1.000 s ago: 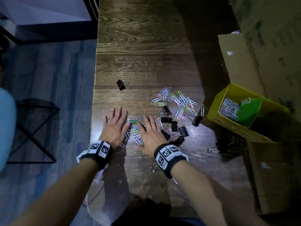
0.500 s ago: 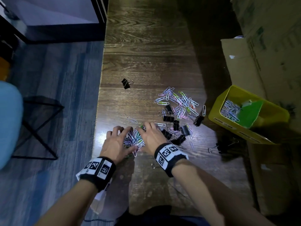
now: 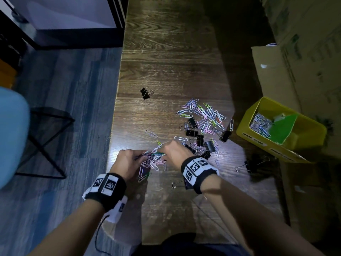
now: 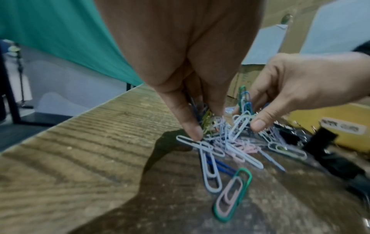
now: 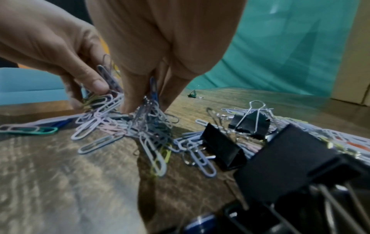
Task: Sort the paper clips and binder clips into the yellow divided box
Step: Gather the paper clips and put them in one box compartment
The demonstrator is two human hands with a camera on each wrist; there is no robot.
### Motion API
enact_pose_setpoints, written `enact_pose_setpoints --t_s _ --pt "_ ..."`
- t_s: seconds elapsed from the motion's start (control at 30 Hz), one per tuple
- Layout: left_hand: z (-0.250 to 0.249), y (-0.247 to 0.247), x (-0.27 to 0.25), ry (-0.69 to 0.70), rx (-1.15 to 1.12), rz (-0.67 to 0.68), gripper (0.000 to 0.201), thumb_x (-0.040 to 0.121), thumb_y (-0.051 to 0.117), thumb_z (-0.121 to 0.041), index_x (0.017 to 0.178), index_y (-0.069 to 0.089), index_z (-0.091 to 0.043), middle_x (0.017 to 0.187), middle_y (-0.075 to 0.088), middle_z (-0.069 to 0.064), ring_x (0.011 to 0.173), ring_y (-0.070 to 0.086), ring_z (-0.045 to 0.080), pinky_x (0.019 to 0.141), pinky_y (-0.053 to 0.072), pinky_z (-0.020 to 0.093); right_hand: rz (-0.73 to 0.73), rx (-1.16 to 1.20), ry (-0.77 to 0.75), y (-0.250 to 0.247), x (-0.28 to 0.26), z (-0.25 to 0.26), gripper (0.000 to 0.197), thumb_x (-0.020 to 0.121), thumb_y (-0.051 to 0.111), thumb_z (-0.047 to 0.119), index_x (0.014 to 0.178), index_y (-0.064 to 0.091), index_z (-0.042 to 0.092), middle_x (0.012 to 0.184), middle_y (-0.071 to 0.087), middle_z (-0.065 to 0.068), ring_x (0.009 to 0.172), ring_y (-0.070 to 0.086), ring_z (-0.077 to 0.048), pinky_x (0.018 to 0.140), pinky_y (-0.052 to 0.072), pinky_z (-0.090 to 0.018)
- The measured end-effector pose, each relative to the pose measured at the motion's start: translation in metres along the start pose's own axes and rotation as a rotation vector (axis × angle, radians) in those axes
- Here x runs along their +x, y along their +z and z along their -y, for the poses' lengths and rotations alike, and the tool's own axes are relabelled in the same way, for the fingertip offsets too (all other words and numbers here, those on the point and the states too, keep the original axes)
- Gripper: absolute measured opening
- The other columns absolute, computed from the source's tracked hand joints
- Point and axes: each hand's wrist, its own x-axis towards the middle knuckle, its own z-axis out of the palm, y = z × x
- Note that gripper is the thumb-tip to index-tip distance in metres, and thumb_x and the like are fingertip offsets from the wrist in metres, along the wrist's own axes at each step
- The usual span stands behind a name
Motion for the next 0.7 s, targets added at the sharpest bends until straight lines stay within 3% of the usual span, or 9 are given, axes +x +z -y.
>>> enact_pose_setpoints --t_s 0.07,0.13,0.2,0.3,0.4,0.53,0.57,0.63,0.7 --pt "0.007 -0.002 0.003 -0.042 -0.154 0.053 0.006 0.082 0.070 -0.024 0.085 0.074 -0.024 0.071 0.072 0.010 0.070 0.069 0.022 0.069 0.055 0.029 -0.005 0.072 0.007 -0.002 0.000 -0.001 0.030 0.090 0.062 0.015 0.120 0.063 0.017 0.093 0.067 -0.016 0.086 0.066 -0.029 0.078 0.053 -0.033" --pt "0.013 -0.004 0.005 -0.132 -0.370 0.098 0.016 0.081 0.071 -0.019 0.077 0.074 -0.034 0.074 0.074 0.008 0.073 0.071 0.022 0.073 0.058 0.041 -0.033 0.157 0.024 -0.006 -0.002 -0.003 0.035 0.089 0.064 0.021 0.123 0.062 0.023 0.101 0.069 -0.015 0.091 0.066 -0.029 0.083 0.052 -0.034" --pt "0.013 -0.009 0.006 -0.192 -0.521 0.109 0.024 0.080 0.070 -0.014 0.073 0.074 -0.037 0.081 0.074 0.008 0.079 0.070 0.025 0.077 0.057 0.044 -0.074 0.264 0.057 -0.010 -0.005 -0.004 0.038 0.086 0.068 0.023 0.124 0.062 0.022 0.114 0.068 -0.014 0.095 0.066 -0.028 0.090 0.051 -0.034" --pt "0.007 -0.019 0.006 -0.212 -0.689 0.099 0.030 0.081 0.066 -0.005 0.070 0.076 -0.030 0.076 0.074 -0.003 0.074 0.066 0.014 0.070 0.059 0.031 -0.136 0.416 0.087 -0.016 -0.013 -0.004 0.041 0.082 0.072 0.024 0.121 0.063 0.018 0.126 0.062 -0.009 0.108 0.063 -0.022 0.102 0.044 -0.034" --pt "0.001 -0.031 0.005 -0.200 -0.753 0.059 0.019 0.082 0.062 0.002 0.082 0.072 -0.013 0.070 0.072 -0.010 0.067 0.063 0.003 0.060 0.057 0.019 -0.213 0.609 0.137 -0.021 -0.019 -0.003 0.044 0.076 0.077 0.025 0.117 0.065 0.012 0.125 0.062 -0.008 0.113 0.060 -0.018 0.105 0.040 -0.029" --pt "-0.006 -0.051 0.006 -0.181 -0.849 -0.024 0.014 0.081 0.062 0.003 0.094 0.067 0.007 0.085 0.073 0.001 0.074 0.067 0.012 0.060 0.058 0.025 -0.357 0.862 0.233 -0.028 -0.024 -0.007 0.048 0.070 0.082 0.026 0.111 0.068 0.005 0.117 0.067 -0.008 0.101 0.063 -0.012 0.095 0.047 -0.026" --pt "-0.010 -0.057 0.006 -0.172 -0.876 -0.046 0.012 0.081 0.063 0.002 0.091 0.068 0.007 0.083 0.073 0.001 0.074 0.068 0.013 0.060 0.058 0.026 -0.377 0.944 0.242 -0.031 -0.026 -0.009 0.048 0.069 0.082 0.024 0.110 0.068 0.003 0.115 0.068 -0.009 0.095 0.064 -0.011 0.091 0.050 -0.026" --pt "-0.022 -0.070 0.005 -0.141 -0.936 -0.081 0.008 0.075 0.068 -0.005 0.080 0.072 -0.001 0.080 0.074 0.004 0.070 0.068 0.015 0.059 0.058 0.026 -0.438 1.102 0.243 -0.038 -0.031 -0.014 0.045 0.068 0.083 0.018 0.108 0.068 0.001 0.106 0.069 -0.002 0.079 0.063 0.001 0.077 0.051 -0.013" --pt "-0.037 -0.082 0.006 -0.119 -0.987 -0.096 0.015 0.062 0.074 -0.020 0.071 0.075 -0.008 0.076 0.073 0.003 0.066 0.068 0.014 0.060 0.059 0.027 -0.518 1.206 0.225 -0.046 -0.037 -0.019 0.025 0.068 0.083 0.011 0.090 0.072 0.006 0.081 0.066 0.012 0.061 0.055 0.012 0.063 0.045 -0.005"
